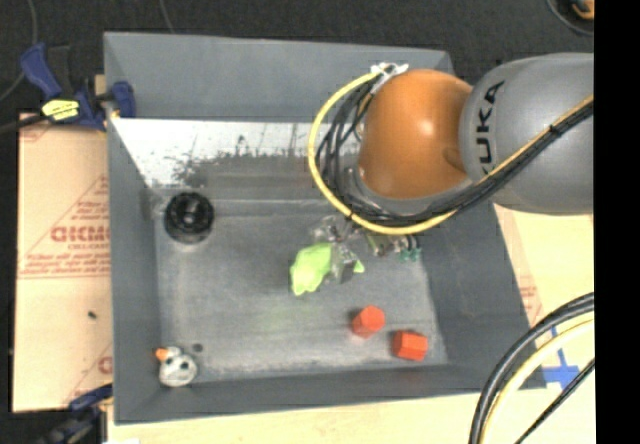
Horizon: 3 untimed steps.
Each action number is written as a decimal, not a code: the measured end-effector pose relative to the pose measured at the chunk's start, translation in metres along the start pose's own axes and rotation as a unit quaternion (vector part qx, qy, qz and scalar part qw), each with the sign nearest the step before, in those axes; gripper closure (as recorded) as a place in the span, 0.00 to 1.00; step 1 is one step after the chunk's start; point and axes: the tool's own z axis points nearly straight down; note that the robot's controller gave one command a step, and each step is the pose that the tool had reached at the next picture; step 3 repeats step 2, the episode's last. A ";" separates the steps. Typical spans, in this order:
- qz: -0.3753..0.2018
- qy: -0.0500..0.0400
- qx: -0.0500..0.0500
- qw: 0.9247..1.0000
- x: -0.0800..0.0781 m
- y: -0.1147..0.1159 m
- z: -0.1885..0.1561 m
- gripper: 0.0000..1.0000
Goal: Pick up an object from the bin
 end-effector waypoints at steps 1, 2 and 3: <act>0.008 0.001 0.000 1.000 -0.005 -0.003 -0.065 1.00; 0.006 -0.002 0.000 1.000 -0.021 -0.005 -0.200 1.00; 0.006 -0.002 0.000 1.000 -0.021 -0.005 -0.200 1.00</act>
Offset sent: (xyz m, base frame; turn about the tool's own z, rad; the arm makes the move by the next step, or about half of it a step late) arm 0.0190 0.0012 0.1985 0.0052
